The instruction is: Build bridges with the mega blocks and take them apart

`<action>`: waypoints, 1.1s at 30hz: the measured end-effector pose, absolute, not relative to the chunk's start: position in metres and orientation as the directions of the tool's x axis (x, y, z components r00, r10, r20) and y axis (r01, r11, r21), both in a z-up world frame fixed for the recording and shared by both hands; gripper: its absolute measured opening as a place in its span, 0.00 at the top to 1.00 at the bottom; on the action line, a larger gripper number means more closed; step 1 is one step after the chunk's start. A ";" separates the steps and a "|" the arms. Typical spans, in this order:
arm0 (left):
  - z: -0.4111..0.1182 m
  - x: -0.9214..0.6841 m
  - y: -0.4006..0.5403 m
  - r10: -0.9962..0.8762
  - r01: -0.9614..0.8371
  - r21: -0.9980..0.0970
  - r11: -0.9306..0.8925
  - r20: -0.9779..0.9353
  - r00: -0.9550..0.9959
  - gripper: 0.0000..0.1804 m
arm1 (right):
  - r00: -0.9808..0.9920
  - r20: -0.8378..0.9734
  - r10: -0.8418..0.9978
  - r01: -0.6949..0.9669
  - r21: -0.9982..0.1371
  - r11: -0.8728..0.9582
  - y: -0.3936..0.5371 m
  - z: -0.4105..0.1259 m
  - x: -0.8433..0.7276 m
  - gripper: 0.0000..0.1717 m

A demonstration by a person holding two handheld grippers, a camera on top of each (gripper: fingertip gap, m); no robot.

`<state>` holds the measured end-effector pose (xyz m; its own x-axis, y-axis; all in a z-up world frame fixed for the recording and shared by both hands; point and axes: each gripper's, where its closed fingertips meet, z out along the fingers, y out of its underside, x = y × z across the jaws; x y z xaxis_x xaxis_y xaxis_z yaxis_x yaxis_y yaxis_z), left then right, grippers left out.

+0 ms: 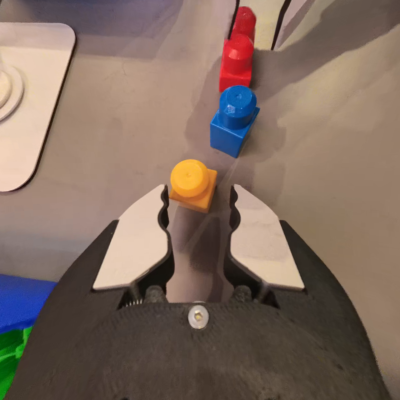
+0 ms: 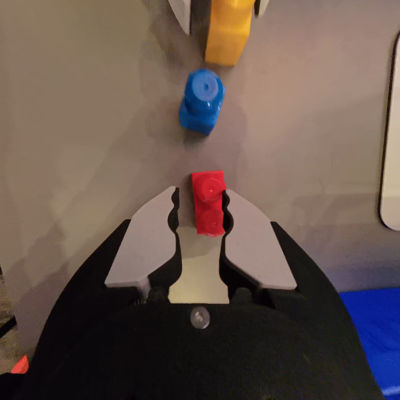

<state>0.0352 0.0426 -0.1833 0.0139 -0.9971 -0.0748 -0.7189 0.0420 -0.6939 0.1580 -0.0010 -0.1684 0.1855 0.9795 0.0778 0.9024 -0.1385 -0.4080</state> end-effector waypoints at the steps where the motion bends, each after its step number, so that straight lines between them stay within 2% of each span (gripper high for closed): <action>1: -0.184 0.037 0.040 -0.998 -0.715 -0.697 0.043 -0.061 -0.001 0.72 | 0.178 0.066 0.982 0.894 -0.429 -0.133 -0.004 -0.168 0.151 0.78; 6: -0.185 0.044 0.034 -0.998 -0.718 -0.693 0.064 -0.040 -0.051 0.78 | 0.222 0.113 0.968 0.879 -0.453 -0.149 0.005 -0.164 0.146 0.80; 10: -0.186 0.047 0.034 -0.997 -0.722 -0.688 0.073 -0.040 -0.063 0.77 | 0.242 0.132 0.961 0.868 -0.473 -0.154 0.009 -0.158 0.148 0.77; 16: -0.186 0.049 0.032 -0.997 -0.711 -0.699 0.071 -0.029 -0.072 0.79 | 0.234 0.024 0.972 0.799 -0.574 -0.178 -0.001 -0.149 0.114 0.71; 20: -0.186 0.050 0.030 -0.997 -0.713 -0.698 0.067 -0.020 -0.075 0.79 | 0.261 0.030 0.965 0.830 -0.518 -0.209 0.005 -0.165 0.095 0.65; 23: -0.189 0.051 0.029 -0.997 -0.715 -0.696 0.062 -0.010 -0.077 0.76 | 0.268 0.029 0.963 0.861 -0.455 -0.226 0.009 -0.180 0.088 0.69; 26: -0.190 0.052 0.027 -0.996 -0.719 -0.692 0.069 -0.009 -0.086 0.76 | 0.268 0.004 0.963 0.865 -0.441 -0.239 0.009 -0.186 0.082 0.79; 29: -0.191 0.053 0.025 -0.995 -0.720 -0.691 0.073 -0.005 -0.097 0.77 | 0.271 0.015 0.962 0.864 -0.444 -0.237 0.013 -0.186 0.080 0.79; 33: -0.190 0.052 0.026 -0.996 -0.707 -0.704 0.062 0.004 -0.090 0.74 | 0.265 0.020 0.964 0.846 -0.485 -0.222 0.014 -0.178 0.079 0.79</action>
<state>0.0524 0.0260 -0.1900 -0.0901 -0.9959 0.0035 -0.7072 0.0615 -0.7043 0.0794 0.0139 -0.1784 0.2650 0.9640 0.0198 0.8455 -0.2225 -0.4854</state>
